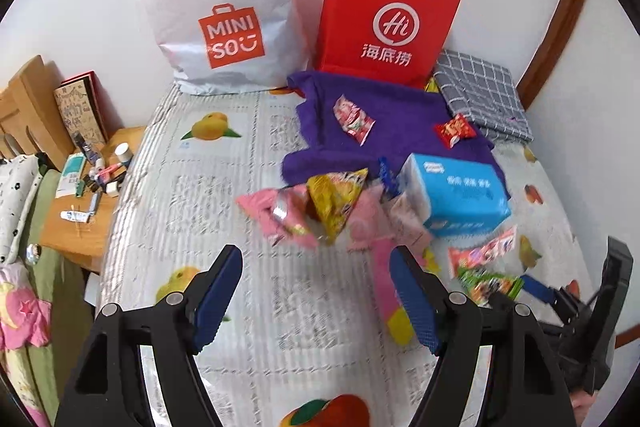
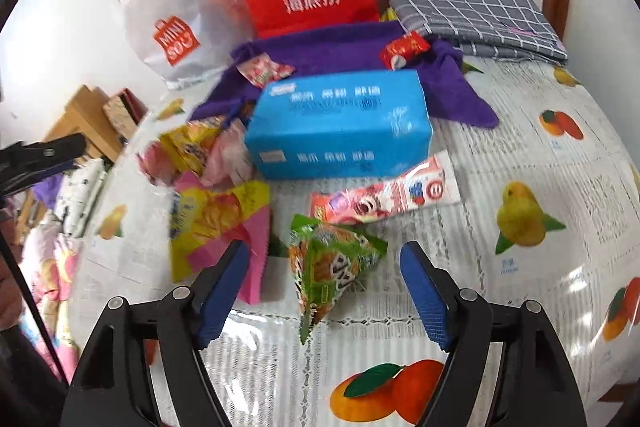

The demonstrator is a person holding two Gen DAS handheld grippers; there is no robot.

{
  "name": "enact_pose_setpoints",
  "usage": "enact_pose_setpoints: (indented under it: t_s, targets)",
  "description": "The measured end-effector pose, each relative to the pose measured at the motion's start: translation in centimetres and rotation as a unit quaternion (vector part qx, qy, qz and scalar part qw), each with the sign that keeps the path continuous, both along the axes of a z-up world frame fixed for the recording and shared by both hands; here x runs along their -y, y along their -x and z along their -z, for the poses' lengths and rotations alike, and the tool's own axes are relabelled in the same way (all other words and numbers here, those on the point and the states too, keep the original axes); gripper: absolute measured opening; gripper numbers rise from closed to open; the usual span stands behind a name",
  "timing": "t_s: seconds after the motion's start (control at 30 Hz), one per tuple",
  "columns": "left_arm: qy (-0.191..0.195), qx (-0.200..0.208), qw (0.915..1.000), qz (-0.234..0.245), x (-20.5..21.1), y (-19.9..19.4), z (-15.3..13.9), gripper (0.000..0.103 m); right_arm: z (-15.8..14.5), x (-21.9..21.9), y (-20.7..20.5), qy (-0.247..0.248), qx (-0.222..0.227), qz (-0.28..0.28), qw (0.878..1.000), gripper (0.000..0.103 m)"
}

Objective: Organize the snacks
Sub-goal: 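Move the right gripper to the green chip bag and grasp it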

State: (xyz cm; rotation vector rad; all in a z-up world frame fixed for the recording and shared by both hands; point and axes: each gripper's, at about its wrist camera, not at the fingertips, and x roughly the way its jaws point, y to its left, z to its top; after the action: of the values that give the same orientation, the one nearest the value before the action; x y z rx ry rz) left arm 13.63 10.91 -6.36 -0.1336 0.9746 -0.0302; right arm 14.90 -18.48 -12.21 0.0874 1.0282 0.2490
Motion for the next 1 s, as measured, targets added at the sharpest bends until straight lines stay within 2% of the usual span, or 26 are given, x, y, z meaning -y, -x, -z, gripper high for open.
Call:
enact_pose_setpoints:
  t_s: [0.1,0.33,0.4,0.47,0.8,0.83,0.87,1.0]
  targets:
    - [-0.006,0.002,0.9999,-0.009,-1.0,0.8,0.3,0.074,1.0,-0.5,0.0,0.008,0.002,0.005,1.000,0.077]
    - [0.008,0.000,0.9998,-0.021,-2.5,1.9,1.8,0.074,3.3,-1.1,-0.4,0.022,-0.009,0.008,1.000,0.077]
    - [0.011,-0.001,0.9998,-0.018,-2.5,2.0,2.3,0.074,3.7,-1.2,-0.4,0.025,-0.009,0.006,1.000,0.071]
    - [0.018,0.001,0.9997,-0.018,-2.6,2.1,2.7,0.074,4.1,-1.3,-0.5,0.033,-0.009,0.004,0.999,0.055]
    - [0.036,0.002,0.9993,-0.012,-2.1,-0.1,5.6,0.074,2.7,1.1,1.5,0.032,0.056,-0.007,0.998,0.051]
    - [0.035,0.001,0.9993,-0.009,-2.0,-0.5,5.7,0.074,2.6,1.8,1.6,0.033,0.064,-0.005,0.997,0.044]
    - [0.031,0.002,0.9995,-0.008,-1.9,-0.9,5.8,0.074,2.5,2.2,1.7,0.037,0.067,-0.004,0.997,0.042]
    - [0.002,0.005,0.9999,-0.009,-1.4,-3.2,6.0,0.074,2.5,4.0,1.7,0.057,0.085,0.007,0.995,0.042]
